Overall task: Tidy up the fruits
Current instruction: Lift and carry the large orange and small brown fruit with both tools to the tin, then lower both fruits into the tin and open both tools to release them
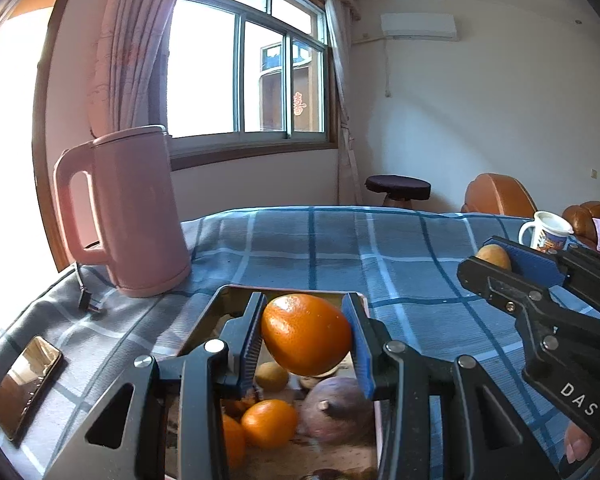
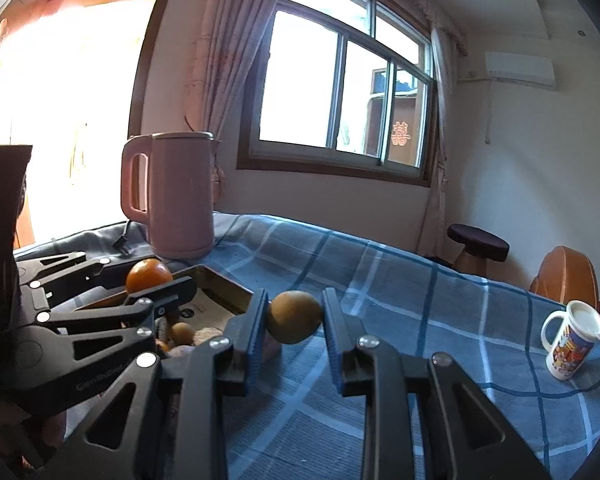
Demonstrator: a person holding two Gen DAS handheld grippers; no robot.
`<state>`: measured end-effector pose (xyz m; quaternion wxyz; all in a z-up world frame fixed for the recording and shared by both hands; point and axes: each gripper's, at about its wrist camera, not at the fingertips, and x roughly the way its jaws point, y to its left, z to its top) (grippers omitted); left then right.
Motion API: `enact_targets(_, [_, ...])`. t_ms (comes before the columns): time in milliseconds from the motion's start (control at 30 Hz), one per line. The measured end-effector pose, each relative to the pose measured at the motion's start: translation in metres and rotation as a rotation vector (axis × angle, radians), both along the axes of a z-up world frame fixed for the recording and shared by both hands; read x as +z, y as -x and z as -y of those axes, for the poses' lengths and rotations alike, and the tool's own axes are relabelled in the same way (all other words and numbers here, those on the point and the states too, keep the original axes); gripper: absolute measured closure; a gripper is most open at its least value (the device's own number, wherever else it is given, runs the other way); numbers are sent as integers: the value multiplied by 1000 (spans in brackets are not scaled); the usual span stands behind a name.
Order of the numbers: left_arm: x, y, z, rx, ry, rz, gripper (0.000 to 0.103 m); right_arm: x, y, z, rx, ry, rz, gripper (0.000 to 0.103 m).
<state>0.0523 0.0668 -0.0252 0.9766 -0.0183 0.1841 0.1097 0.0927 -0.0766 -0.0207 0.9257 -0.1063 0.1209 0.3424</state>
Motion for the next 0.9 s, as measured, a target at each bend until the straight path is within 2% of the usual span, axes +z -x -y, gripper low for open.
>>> enact_targets(467, [-4,14,-37,68,-2,-38,62,-2,13,-28,70,12,-1,74])
enact_targets(900, [-7,27,-52,96,-12,-51,62,-10,23,-47,115,36,-8,74])
